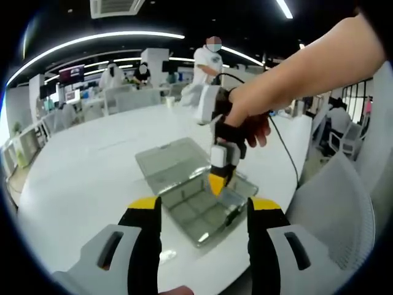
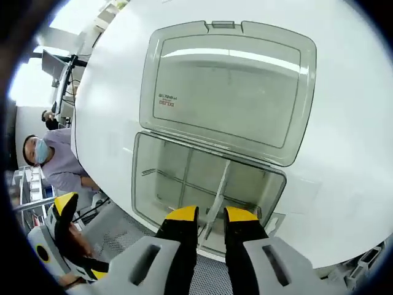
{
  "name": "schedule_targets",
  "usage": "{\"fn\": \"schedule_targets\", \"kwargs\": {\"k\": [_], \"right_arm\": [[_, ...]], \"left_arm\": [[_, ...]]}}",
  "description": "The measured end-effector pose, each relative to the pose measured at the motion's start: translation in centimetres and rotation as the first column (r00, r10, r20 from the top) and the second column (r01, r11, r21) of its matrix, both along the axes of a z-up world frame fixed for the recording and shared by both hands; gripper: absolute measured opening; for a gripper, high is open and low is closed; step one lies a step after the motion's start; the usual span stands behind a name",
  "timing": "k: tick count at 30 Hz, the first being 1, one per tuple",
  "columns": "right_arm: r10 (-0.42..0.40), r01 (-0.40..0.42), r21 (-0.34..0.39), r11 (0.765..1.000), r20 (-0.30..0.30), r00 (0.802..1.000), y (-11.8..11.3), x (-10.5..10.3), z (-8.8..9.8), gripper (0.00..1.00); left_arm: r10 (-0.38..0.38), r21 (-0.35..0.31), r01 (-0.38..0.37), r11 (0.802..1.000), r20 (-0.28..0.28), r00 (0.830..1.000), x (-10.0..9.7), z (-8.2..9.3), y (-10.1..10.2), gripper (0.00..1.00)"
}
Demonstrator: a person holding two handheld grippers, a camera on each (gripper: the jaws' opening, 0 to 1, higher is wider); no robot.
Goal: Insert the divider into the dual guide fixture by aligning both edges with the guide slots and pushing it downward to the bottom, including one-sided entry, uneven engagement, binding, and posture correction.
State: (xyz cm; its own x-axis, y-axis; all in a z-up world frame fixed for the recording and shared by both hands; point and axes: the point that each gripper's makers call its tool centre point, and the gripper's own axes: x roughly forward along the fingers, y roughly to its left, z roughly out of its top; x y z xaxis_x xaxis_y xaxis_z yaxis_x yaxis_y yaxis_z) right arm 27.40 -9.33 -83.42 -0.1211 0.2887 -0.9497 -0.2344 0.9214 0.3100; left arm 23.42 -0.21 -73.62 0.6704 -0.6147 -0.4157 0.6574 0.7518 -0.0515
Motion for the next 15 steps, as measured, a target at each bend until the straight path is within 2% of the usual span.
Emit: {"fn": "schedule_targets", "kwargs": {"k": [5, 10, 15], "right_arm": [[-0.003, 0.001, 0.051, 0.999, 0.036, 0.999, -0.3, 0.3, 0.7, 0.10], [-0.002, -0.004, 0.095, 0.996, 0.064, 0.998, -0.3, 0.0, 1.8, 0.00], [0.001, -0.013, 0.132, 0.991, 0.095, 0.996, -0.6, -0.1, 2.3, 0.00]], "left_arm": [[-0.003, 0.008, 0.003, 1.000, 0.002, 1.000, 0.1, 0.1, 0.3, 0.54], [-0.006, 0.016, 0.006, 1.000, 0.002, 1.000, 0.1, 0.1, 0.4, 0.54], [-0.007, 0.018, 0.007, 1.000, -0.002, 1.000, 0.2, 0.2, 0.4, 0.54]]}}
